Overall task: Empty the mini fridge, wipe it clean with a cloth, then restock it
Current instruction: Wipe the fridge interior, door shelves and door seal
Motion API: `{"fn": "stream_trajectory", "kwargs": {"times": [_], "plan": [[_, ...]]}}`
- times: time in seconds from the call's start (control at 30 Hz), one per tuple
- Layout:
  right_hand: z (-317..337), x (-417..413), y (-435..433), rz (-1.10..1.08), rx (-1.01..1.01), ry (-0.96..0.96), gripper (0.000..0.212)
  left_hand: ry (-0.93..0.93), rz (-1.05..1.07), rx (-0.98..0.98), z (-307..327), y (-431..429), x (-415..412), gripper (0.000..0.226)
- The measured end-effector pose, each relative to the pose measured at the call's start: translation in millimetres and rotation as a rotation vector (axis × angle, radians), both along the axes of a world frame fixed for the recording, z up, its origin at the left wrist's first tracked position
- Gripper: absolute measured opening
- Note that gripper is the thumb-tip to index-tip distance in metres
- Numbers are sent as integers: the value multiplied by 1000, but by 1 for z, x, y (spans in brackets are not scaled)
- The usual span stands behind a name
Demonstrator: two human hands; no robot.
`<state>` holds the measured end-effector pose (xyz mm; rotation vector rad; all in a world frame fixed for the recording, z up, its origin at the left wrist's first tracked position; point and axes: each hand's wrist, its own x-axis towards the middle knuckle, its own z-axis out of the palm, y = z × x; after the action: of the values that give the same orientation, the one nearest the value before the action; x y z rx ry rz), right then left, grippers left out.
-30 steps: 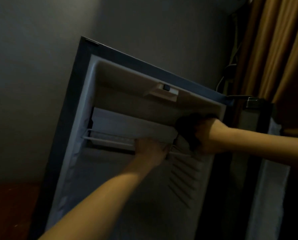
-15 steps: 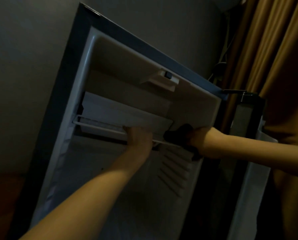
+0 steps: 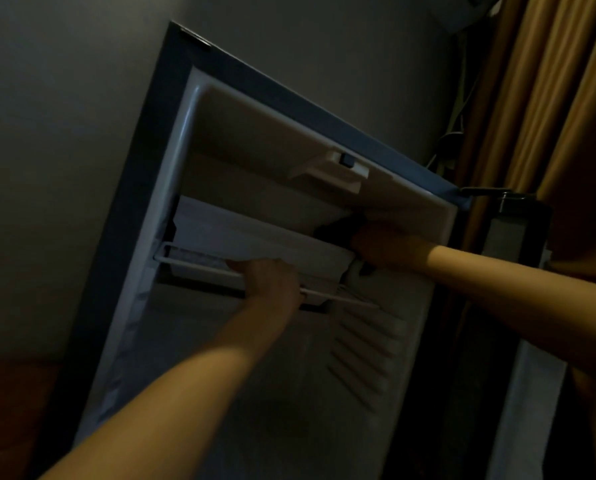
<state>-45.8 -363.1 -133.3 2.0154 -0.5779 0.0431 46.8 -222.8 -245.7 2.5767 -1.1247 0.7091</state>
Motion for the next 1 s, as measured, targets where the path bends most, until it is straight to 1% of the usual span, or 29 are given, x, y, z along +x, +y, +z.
{"fn": "stream_trajectory", "kwargs": {"times": [0.07, 0.13, 0.17, 0.27, 0.3, 0.33, 0.37, 0.4, 0.47, 0.57, 0.67, 0.73, 0.8, 0.87, 0.93, 1.0], "plan": [[-7, -12, 2, -65, -7, 46, 87, -10, -5, -9, 0, 1, -2, 44], [-11, -38, 8, -138, -5, 113, 85, -13, -7, -30, -1, 1, -3, 40], [-12, -55, 13, -157, -25, 116, 79, -12, 0, -32, -2, 1, -4, 39], [1, -91, 25, -121, -187, -13, 42, 8, 32, -28, -3, -3, -4, 38], [7, -93, 25, -108, -217, -60, 38, 13, 36, -17, -2, -4, -3, 39], [11, -90, 27, -108, -220, -94, 38, 17, 38, -4, -1, -4, -3, 40], [13, -82, 23, -86, -222, -80, 40, 16, 38, 4, -1, -4, -3, 40], [12, -72, 20, -67, -170, -77, 42, 17, 33, 5, -1, -4, -4, 40], [5, -46, 8, 2, -127, -98, 48, 22, 30, -14, -1, -2, -6, 39], [-5, -13, -2, 29, -51, -173, 49, -21, 35, -29, -3, 0, -5, 38], [-23, -13, -3, 36, 0, -266, 49, -52, 28, -33, -2, 1, -5, 40], [-38, -22, 9, 0, 13, -201, 50, -40, 31, -46, -4, 3, -3, 44], [-42, -41, 22, -15, 83, -111, 50, -56, 36, -26, -3, 4, -4, 47], [-35, -54, 35, 65, 155, -70, 44, -64, 18, 4, -4, 8, -5, 46], [-21, -57, 38, 178, 317, -188, 39, -84, 21, 35, -6, 15, -5, 43], [-13, -53, 40, 320, 555, -375, 42, -101, 42, 42, -8, 27, -4, 39]]}}
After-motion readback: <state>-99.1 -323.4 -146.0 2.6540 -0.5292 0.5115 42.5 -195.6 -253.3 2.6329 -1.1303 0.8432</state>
